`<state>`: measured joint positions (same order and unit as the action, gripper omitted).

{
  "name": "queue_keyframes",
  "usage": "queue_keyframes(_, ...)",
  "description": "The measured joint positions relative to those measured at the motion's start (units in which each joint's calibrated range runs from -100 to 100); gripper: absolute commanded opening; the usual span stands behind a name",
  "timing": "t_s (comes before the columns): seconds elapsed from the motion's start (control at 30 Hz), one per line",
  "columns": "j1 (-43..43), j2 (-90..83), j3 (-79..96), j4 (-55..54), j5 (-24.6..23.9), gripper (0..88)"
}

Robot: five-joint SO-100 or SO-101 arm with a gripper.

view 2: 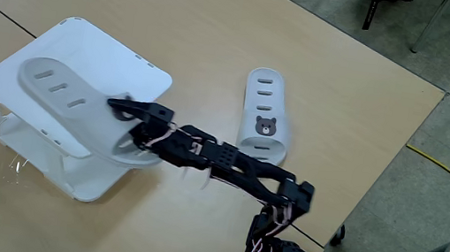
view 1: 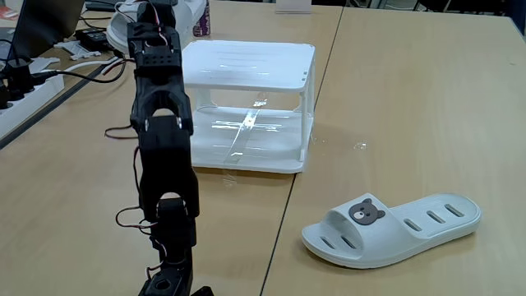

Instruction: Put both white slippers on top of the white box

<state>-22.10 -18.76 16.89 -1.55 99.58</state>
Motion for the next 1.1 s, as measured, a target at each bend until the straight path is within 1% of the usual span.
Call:
queue_keyframes(0.3, 0.0, 29.03, -29.83, 0.0, 0.0, 0.8)
queue_keyframes(0.4, 0.22, 36.21, -37.83, 0.0, 0.0, 0.8)
queue_keyframes(0.57, 4.04, 47.75, -50.04, 0.17, 0.0, 0.8)
queue_keyframes(0.73, 7.19, 53.03, -55.97, 0.17, 0.0, 0.8)
queue_keyframes(1.1, 6.59, 58.31, -57.05, 0.17, 0.0, 0.8)
